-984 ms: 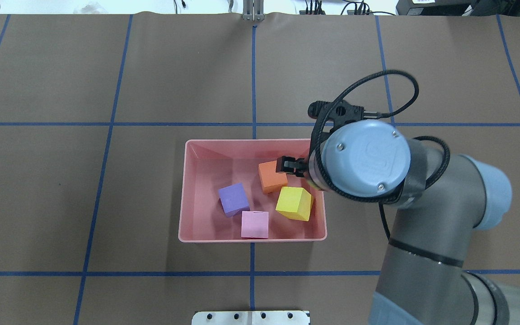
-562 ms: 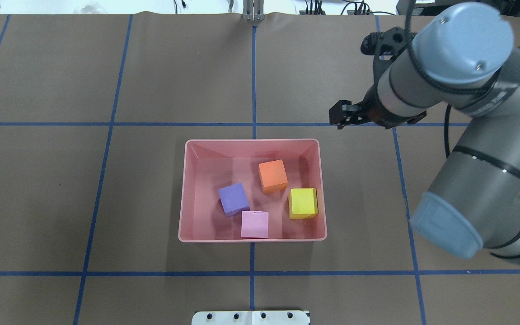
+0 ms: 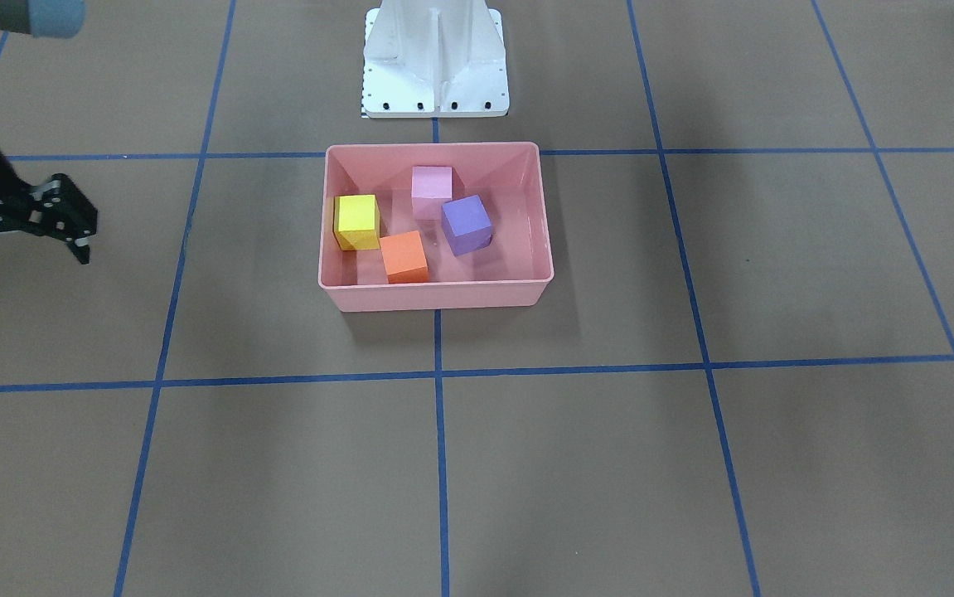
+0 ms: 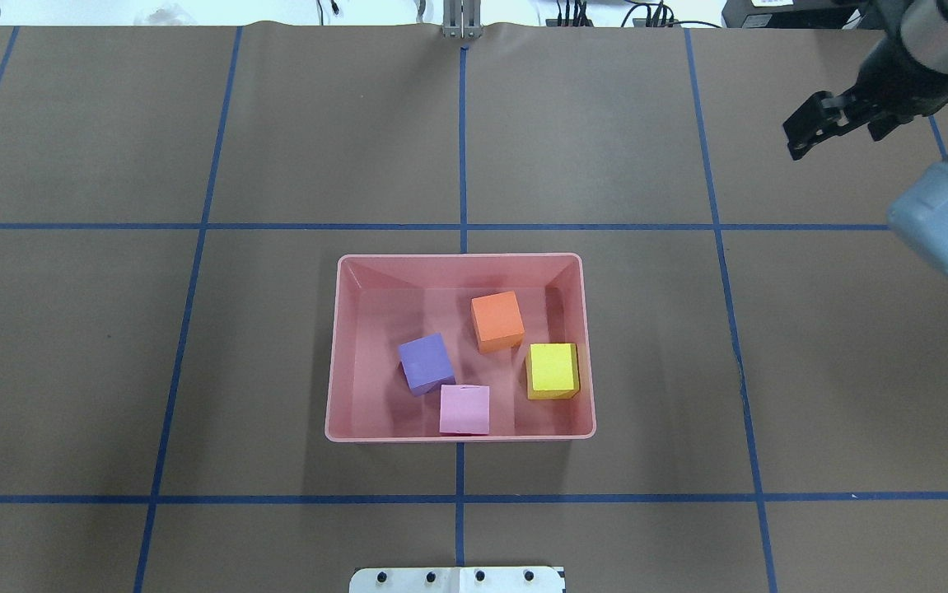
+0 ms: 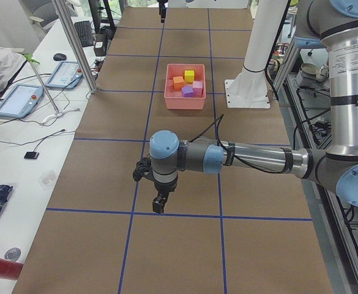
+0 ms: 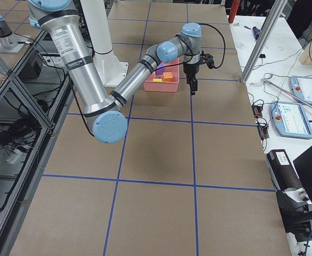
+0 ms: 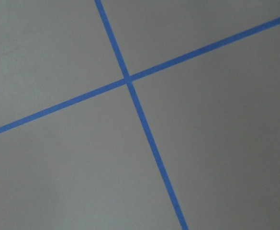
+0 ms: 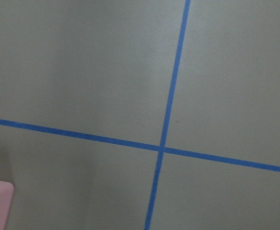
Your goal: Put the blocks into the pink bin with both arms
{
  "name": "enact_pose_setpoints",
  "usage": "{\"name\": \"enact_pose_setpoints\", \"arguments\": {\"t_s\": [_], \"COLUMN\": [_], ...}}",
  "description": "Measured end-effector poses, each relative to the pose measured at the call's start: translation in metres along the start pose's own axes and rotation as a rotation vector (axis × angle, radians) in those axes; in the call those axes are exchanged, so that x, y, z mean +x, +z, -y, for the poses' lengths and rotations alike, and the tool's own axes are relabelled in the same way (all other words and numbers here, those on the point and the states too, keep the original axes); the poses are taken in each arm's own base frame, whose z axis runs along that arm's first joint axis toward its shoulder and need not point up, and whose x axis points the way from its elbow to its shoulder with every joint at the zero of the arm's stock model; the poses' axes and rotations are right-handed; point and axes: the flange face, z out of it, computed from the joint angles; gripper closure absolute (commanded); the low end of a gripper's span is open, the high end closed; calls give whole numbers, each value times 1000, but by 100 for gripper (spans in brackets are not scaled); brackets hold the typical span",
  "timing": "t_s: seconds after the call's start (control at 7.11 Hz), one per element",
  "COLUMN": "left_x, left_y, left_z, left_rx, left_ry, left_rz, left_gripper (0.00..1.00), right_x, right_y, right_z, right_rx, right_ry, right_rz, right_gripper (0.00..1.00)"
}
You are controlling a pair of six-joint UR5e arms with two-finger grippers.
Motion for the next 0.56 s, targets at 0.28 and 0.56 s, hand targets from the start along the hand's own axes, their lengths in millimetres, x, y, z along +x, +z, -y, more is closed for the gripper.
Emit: {"name": "enact_pose_setpoints", "arguments": {"t_s": [0.28,0.56], "left_x": [-7,-8], "left_y": [-10,-19], "left_z": [-14,-23], "left_rx": [-42,-83], "left_ry": [-62,-148], "left_rz": [-26,-80], "left_gripper": [0,0], "right_x": [109,191], "right_y": [10,20], "right_z": [-12,-43], "right_rx": [-55,-97], "right_ry": [-58,-43], "right_rz": [-8,1], "right_gripper": [0,0]}}
